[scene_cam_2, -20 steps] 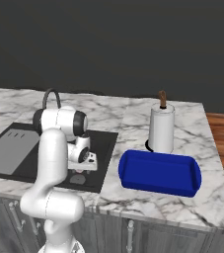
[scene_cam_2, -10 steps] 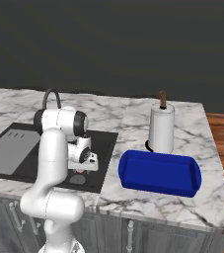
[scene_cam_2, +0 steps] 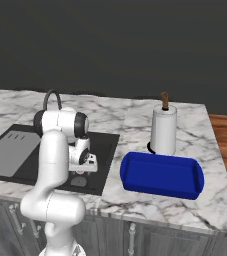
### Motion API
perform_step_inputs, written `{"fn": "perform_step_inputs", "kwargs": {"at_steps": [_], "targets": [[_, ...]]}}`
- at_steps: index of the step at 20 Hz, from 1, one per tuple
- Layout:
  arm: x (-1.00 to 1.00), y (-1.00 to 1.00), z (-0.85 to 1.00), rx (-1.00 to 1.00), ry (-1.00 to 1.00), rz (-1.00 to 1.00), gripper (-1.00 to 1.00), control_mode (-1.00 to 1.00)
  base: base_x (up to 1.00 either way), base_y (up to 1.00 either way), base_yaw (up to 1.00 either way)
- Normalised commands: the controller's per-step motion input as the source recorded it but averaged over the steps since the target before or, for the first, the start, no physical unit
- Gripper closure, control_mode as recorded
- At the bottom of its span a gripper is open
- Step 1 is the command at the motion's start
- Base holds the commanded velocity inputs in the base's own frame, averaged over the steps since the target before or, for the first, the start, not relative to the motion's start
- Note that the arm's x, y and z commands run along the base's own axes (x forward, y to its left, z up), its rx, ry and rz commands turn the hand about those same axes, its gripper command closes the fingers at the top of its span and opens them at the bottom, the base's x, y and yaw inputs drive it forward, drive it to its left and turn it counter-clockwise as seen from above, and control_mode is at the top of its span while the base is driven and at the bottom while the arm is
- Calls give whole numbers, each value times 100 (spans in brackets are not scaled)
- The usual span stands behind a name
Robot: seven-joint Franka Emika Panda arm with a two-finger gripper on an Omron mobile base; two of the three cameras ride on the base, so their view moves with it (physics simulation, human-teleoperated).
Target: Pick up all produce items and place them in the sink. Turn on the sink faucet to wash them. Then turn the sink off and put them in the tray.
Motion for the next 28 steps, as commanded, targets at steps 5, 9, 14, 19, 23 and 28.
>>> {"fn": "perform_step_inputs", "kwargs": {"at_steps": [5,9,14,19,23,28], "targets": [[12,3,0,3,-10,7,-100,-100,0,0,0],[14,1,-1,2,-7,4,-100,-100,0,0,0],[20,8,-10,0,0,2,100,-100,0,0,0],[5,2,17,3,-2,3,100,-100,0,0,0],[-43,-24,95,3,0,0,100,-100,0,0,0],[-47,-43,100,0,0,-3,100,-100,0,0,0]]}}
